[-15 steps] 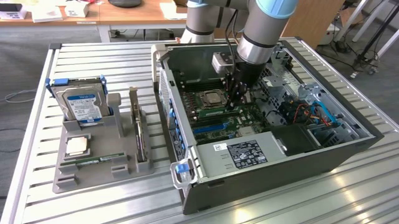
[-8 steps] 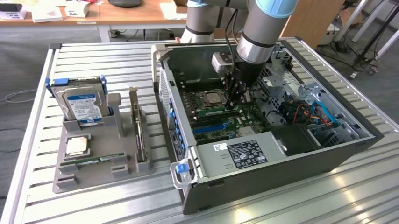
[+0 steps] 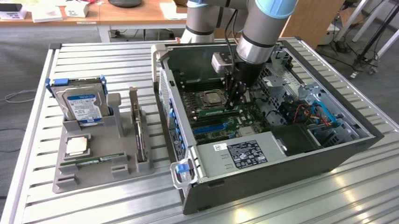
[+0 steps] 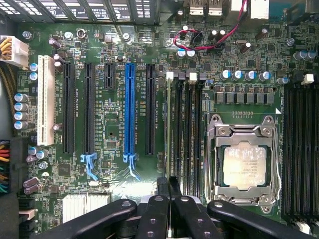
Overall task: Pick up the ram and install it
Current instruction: 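Insert the ram into the slot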
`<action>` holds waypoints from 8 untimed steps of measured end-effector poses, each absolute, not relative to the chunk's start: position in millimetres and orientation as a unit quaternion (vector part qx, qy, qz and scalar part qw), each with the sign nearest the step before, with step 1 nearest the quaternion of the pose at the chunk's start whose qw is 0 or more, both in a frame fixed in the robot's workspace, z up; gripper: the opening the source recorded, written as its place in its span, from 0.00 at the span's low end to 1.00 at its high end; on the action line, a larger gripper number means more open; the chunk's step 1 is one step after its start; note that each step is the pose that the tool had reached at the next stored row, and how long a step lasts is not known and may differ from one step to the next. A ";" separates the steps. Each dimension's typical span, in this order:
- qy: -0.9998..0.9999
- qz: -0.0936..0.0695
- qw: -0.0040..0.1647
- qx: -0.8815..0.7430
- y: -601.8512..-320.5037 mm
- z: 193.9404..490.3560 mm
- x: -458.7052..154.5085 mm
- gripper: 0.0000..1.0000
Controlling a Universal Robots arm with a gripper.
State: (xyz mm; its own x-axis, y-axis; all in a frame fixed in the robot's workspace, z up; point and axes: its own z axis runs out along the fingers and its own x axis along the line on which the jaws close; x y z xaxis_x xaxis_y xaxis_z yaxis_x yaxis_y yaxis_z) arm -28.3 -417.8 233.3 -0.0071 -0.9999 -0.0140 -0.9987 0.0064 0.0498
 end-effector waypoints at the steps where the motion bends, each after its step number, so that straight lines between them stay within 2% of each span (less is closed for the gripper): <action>1: -0.709 -0.023 0.013 0.704 -417.8 233.3 -28.3 0.12; 8: -0.709 -0.023 0.013 0.704 -416.5 233.1 -28.5 0.12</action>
State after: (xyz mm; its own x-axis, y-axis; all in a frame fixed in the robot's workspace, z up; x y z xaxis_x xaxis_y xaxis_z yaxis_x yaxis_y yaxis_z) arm -28.5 -416.5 233.1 -0.0072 -0.9999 -0.0140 -0.9987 0.0065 0.0498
